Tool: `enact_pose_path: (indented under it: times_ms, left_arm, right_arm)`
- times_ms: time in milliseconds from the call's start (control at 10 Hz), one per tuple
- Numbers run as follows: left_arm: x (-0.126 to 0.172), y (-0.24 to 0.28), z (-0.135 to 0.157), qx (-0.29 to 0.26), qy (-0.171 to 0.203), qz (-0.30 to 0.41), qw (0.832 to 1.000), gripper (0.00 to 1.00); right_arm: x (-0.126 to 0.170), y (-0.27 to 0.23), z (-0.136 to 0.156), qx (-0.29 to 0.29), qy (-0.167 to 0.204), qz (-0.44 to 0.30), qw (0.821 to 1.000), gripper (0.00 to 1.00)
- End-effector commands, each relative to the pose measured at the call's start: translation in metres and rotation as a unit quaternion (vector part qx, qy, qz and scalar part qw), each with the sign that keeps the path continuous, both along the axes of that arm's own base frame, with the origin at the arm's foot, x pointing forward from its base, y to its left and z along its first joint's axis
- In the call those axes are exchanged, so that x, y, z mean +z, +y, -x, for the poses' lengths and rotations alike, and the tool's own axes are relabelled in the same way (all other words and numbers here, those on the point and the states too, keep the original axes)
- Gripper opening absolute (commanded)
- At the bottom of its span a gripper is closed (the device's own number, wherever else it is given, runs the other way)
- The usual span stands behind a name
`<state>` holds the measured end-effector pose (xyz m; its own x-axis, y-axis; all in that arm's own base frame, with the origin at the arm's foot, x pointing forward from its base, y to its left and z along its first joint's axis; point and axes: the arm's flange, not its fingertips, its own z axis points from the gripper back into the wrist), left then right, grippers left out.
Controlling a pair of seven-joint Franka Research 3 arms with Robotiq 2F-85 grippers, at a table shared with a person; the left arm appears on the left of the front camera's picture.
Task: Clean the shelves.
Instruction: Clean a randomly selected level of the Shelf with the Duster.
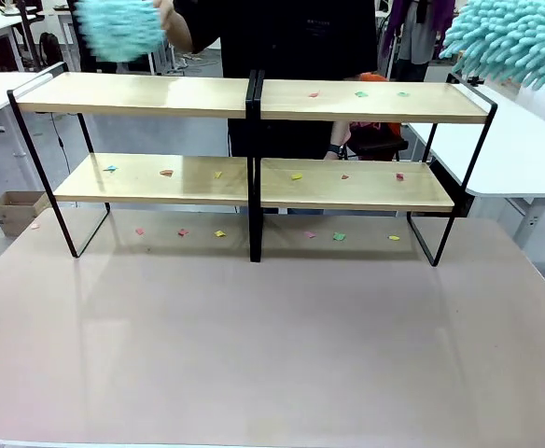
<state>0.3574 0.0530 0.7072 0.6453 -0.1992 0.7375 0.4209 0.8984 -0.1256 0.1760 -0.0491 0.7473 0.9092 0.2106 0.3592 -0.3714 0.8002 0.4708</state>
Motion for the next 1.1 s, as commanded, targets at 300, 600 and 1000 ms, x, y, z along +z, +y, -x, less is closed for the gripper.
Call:
enact_pose_path:
  times_ms: [300,600,1000]
  left_arm:
    - [0.039,-0.055,0.012,-0.060,-0.031,-0.001,0.998,1.00]
    - [0.069,-0.162,0.037,-0.182,-0.071,-0.055,0.979,1.00]
    - [0.022,-0.307,-0.015,-0.303,-0.041,-0.032,0.952,1.00]
  right_arm:
    - [-0.004,-0.008,-0.001,-0.007,0.005,-0.011,1.000,0.12]
    - [0.000,-0.021,0.004,-0.024,-0.011,-0.031,0.999,0.12]
    - [0.003,-0.020,0.020,-0.050,-0.052,-0.040,0.997,0.12]
